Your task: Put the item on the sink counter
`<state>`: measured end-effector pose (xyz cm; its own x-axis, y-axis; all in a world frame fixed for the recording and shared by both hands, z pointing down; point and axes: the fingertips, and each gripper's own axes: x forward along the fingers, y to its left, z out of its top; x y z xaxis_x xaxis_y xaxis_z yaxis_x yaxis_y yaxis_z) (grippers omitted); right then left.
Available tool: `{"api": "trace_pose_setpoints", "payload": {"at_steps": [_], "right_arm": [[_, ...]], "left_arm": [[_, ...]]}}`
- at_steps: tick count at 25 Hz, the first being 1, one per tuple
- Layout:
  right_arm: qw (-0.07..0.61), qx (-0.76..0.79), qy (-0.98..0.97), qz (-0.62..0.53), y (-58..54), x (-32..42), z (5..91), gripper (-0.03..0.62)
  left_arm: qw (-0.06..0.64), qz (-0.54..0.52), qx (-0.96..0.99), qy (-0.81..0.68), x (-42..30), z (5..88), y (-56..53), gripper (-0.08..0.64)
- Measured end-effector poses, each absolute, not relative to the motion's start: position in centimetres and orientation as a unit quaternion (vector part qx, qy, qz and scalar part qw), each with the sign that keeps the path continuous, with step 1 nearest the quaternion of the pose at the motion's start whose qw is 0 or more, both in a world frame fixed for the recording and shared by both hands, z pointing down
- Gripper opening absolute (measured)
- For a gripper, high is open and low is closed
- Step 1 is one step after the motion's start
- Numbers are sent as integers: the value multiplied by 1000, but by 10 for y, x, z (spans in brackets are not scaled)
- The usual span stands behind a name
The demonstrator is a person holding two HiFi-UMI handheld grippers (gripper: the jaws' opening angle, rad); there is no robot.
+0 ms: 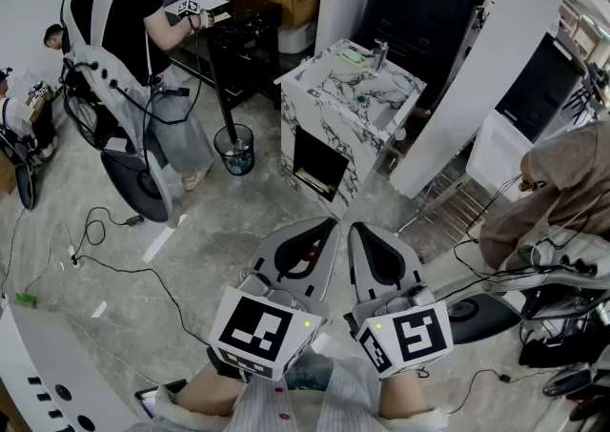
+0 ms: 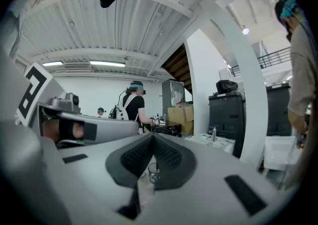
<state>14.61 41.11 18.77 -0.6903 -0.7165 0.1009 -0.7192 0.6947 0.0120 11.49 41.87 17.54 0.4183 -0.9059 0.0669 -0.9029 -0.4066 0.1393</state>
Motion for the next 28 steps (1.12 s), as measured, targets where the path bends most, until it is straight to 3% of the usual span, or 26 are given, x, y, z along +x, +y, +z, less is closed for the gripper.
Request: {"api": "trace_pose_setpoints", "payload": {"at_steps": [18, 28], "right_arm": [[52, 379, -924, 15, 393, 153, 199, 9], [56, 374, -925, 37, 317, 113, 218, 9]], "left_arm": [[84, -12, 825, -559, 117, 191, 403, 15], [87, -13, 828, -554, 82, 196, 324, 15]]}}
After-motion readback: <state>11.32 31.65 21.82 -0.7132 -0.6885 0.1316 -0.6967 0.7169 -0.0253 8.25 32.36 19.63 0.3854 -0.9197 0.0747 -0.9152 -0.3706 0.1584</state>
